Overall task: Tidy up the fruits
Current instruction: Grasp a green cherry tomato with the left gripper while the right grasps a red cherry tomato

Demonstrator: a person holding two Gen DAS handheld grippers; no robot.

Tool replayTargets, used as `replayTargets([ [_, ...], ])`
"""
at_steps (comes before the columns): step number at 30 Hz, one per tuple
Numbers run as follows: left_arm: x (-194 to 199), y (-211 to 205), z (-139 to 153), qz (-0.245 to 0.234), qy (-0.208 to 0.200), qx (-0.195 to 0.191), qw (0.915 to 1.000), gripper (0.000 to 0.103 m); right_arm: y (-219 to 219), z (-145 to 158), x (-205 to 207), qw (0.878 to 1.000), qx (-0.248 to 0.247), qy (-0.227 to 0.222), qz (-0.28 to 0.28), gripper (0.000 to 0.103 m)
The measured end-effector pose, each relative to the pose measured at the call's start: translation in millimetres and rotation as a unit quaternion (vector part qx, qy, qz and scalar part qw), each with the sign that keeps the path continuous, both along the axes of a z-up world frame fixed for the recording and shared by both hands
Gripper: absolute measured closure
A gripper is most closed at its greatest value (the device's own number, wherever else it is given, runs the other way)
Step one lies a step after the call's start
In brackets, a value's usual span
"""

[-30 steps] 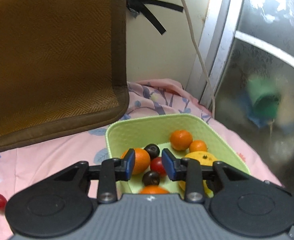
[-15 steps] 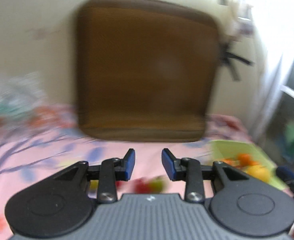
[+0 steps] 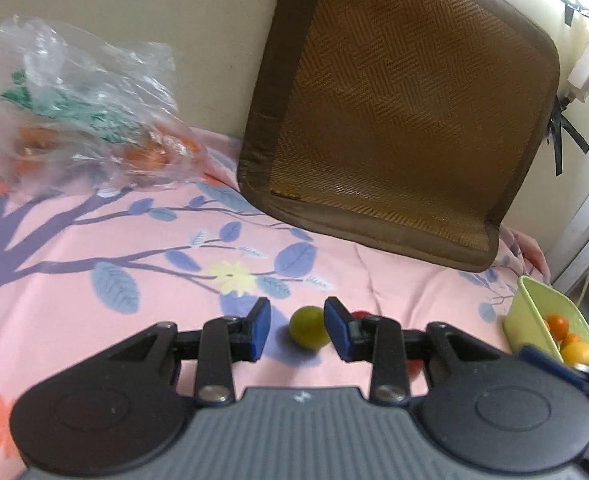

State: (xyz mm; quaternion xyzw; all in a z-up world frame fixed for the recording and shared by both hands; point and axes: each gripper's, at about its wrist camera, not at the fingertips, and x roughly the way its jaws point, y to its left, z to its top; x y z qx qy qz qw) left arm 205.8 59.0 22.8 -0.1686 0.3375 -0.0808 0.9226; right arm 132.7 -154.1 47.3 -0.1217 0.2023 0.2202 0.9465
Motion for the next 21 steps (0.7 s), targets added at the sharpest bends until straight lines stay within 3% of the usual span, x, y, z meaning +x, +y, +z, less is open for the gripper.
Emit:
replayTargets([
  [5, 5, -5, -10, -0.011, -0.003, -0.003, 0.9999, 0.06, 29, -10, 34, 0.997, -0.074, 0.002, 0.028, 0.069],
  [9, 2, -6, -10, -0.011, -0.011, 0.004, 0.9999, 0.06, 44, -23, 46, 0.991, -0.125, 0.013, 0.048, 0.069],
  [12, 1, -3, -8, 0.0, -0.018, 0.0, 0.9998, 0.061, 47, -31, 42, 0.986, -0.155, -0.006, 0.057, 0.069],
  [14, 4, -2, -8, 0.004, -0.015, -0.003, 0.9999, 0.06, 46, -34, 39, 0.985, -0.16, -0.015, 0.061, 0.078],
  [18, 9, -5, -11, 0.002, -0.004, -0.005, 1.0, 0.057, 43, -36, 20, 0.985, -0.159, -0.048, 0.049, 0.078],
  [21, 7, -10, -9, 0.002, -0.004, 0.009, 0.9999, 0.055, 31, -24, 2, 0.993, -0.106, -0.041, 0.044, 0.078],
])
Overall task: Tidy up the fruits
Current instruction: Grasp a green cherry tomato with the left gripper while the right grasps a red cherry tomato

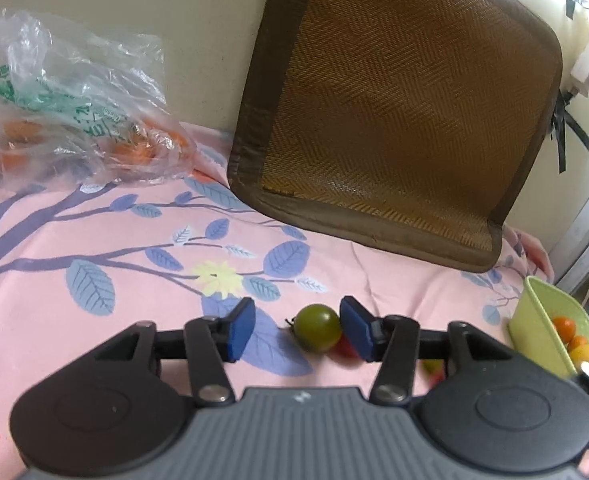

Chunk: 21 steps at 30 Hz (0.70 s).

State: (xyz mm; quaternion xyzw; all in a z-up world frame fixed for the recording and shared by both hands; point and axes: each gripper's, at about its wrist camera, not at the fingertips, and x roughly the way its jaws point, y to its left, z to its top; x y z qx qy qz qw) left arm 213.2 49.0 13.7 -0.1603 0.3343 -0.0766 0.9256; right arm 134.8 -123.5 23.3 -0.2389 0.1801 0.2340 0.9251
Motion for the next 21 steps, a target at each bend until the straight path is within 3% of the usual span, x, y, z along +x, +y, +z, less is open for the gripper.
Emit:
replayTargets([
  [3, -1, 0, -1, 0.004, 0.001, 0.003, 1.0, 0.065, -17, 13, -14, 0.996, 0.073, 0.043, 0.002, 0.078],
  [5, 0, 4, -2, -0.001, 0.003, -0.015, 0.9999, 0.074, -28, 16, -18, 0.99, 0.116, 0.076, 0.0, 0.078],
  [8, -1, 7, -1, 0.004, 0.004, -0.023, 0.9997, 0.074, -44, 13, -16, 0.978, 0.165, 0.124, -0.011, 0.078],
  [12, -6, 8, -2, 0.005, 0.003, -0.022, 0.9997, 0.07, -50, 6, -20, 0.97, 0.188, 0.152, -0.026, 0.077],
  [15, -7, -2, 0, 0.002, 0.0, 0.008, 1.0, 0.063, -49, 4, -18, 0.967, 0.199, 0.16, -0.024, 0.075],
  [18, -7, -8, 0, 0.007, -0.004, 0.035, 0.9994, 0.069, -47, 3, -15, 0.966, 0.198, 0.168, -0.017, 0.073],
  [19, -7, -8, 0, 0.004, -0.004, 0.032, 0.9995, 0.078, -45, 3, -15, 0.966, 0.196, 0.169, -0.016, 0.073],
  [21, -11, -7, 2, 0.007, -0.005, 0.028, 0.9996, 0.078, -43, 2, -14, 0.966, 0.196, 0.169, -0.017, 0.074],
])
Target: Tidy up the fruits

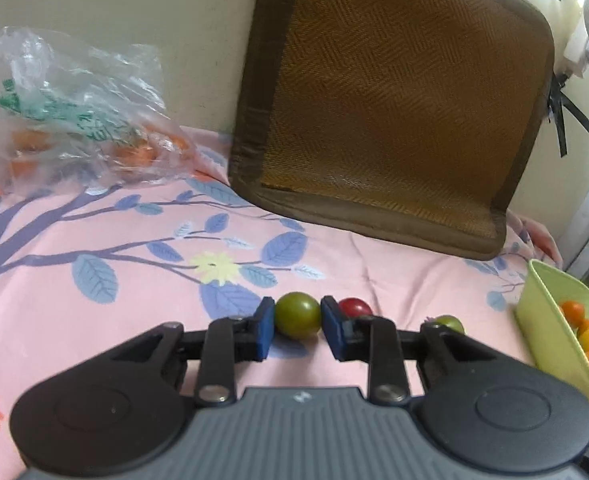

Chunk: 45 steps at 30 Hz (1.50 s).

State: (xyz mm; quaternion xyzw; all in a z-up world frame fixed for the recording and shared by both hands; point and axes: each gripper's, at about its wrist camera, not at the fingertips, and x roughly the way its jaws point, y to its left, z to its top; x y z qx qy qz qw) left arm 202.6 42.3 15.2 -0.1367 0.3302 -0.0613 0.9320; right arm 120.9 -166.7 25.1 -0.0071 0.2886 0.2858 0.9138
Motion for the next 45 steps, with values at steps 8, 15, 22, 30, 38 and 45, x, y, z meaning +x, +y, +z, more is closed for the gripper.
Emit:
replayTargets([
  [8, -14, -16, 43, -0.034, -0.036, -0.066, 0.9966, 0.077, -46, 34, -14, 0.992, 0.055, -0.082, -0.073, 0.075],
  [15, 1, -135, 80, -0.169, -0.055, -0.072, 0.9813, 0.077, -122, 37, -9, 0.969, 0.031, -0.131, -0.209, 0.075],
  [22, 18, -223, 74, -0.214, -0.03, -0.027, 0.976, 0.058, -132, 26, -1, 0.965, 0.017, -0.122, -0.23, 0.052],
  [30, 6, -188, 93, -0.175, -0.065, -0.033, 0.9818, 0.058, -179, 39, -12, 0.927, 0.111, -0.138, -0.331, 0.051],
  [38, -13, -73, 89, -0.067, -0.078, -0.008, 0.9947, 0.058, -183, 37, -22, 0.909, 0.128, -0.156, -0.363, 0.051],
  [45, -11, -44, 35, -0.038, -0.024, 0.072, 0.9964, 0.058, -155, 36, -30, 0.924, 0.11, -0.186, -0.316, 0.051],
])
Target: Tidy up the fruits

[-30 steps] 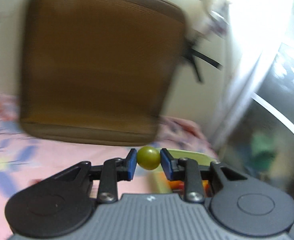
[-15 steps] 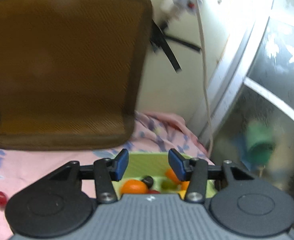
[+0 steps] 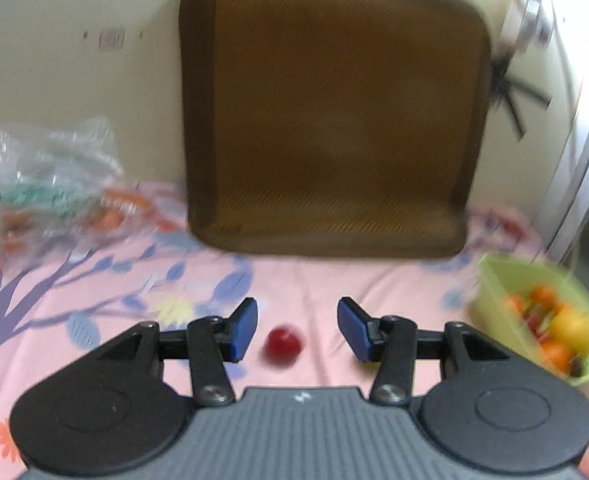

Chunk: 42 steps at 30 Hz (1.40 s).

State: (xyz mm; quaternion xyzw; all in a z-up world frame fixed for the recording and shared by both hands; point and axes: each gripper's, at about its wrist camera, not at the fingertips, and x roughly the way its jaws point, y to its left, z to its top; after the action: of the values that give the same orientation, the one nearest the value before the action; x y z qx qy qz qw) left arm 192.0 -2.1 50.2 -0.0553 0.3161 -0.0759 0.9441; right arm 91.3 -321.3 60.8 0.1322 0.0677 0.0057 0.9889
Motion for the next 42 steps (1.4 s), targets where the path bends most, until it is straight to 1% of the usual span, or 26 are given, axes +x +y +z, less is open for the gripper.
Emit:
replayTargets([
  [2, 7, 4, -11, 0.005, 0.012, 0.001, 0.9999, 0.058, 15, 2, 1, 0.999, -0.002, 0.016, 0.049, 0.051],
  [4, 12, 12, -15, 0.008, 0.014, -0.008, 0.9998, 0.058, 38, 4, 1, 0.993, -0.026, 0.026, 0.108, 0.052],
  [6, 16, 14, -19, 0.008, 0.009, -0.004, 0.9999, 0.058, 71, 6, 2, 0.982, -0.079, 0.036, 0.167, 0.053],
  [7, 18, 13, -20, 0.008, 0.004, 0.003, 0.9999, 0.058, 87, 5, 4, 0.975, -0.106, 0.044, 0.189, 0.058],
  [8, 18, 12, -20, 0.011, -0.001, 0.012, 0.9999, 0.058, 104, 4, 9, 0.968, -0.13, 0.055, 0.207, 0.064],
  [10, 15, 10, -21, 0.016, -0.009, 0.018, 0.9997, 0.057, 128, 0, 20, 0.959, -0.156, 0.072, 0.223, 0.065],
  [13, 15, 8, -26, 0.028, -0.012, 0.022, 0.9993, 0.055, 143, -10, 42, 0.96, -0.155, 0.101, 0.212, 0.065],
  [15, 14, 9, -29, 0.034, -0.022, 0.025, 0.9989, 0.049, 147, -15, 55, 0.961, -0.148, 0.124, 0.2, 0.065],
  [19, 12, 8, -28, 0.039, -0.033, 0.036, 0.9981, 0.05, 153, -28, 68, 0.957, -0.149, 0.154, 0.194, 0.064],
  [24, 10, 10, -28, 0.035, -0.038, 0.03, 0.9982, 0.05, 159, -40, 77, 0.954, -0.145, 0.182, 0.19, 0.064],
  [25, 10, 11, -28, 0.035, -0.039, 0.028, 0.9982, 0.05, 156, -39, 78, 0.956, -0.136, 0.181, 0.188, 0.063],
  [27, 9, 12, -27, 0.032, -0.041, 0.024, 0.9984, 0.05, 149, -38, 77, 0.96, -0.114, 0.178, 0.185, 0.059],
  [29, 8, 13, -27, 0.03, -0.042, 0.02, 0.9985, 0.05, 141, -38, 77, 0.963, -0.091, 0.179, 0.18, 0.059],
  [31, 7, 14, -26, 0.027, -0.043, 0.02, 0.9985, 0.049, 138, -38, 76, 0.964, -0.076, 0.177, 0.185, 0.058],
  [35, 6, 16, -24, 0.032, -0.048, 0.029, 0.9979, 0.049, 139, -37, 75, 0.964, -0.073, 0.173, 0.186, 0.058],
  [42, 7, 23, -22, 0.045, -0.044, 0.02, 0.9978, 0.049, 138, -36, 75, 0.965, -0.073, 0.172, 0.186, 0.059],
])
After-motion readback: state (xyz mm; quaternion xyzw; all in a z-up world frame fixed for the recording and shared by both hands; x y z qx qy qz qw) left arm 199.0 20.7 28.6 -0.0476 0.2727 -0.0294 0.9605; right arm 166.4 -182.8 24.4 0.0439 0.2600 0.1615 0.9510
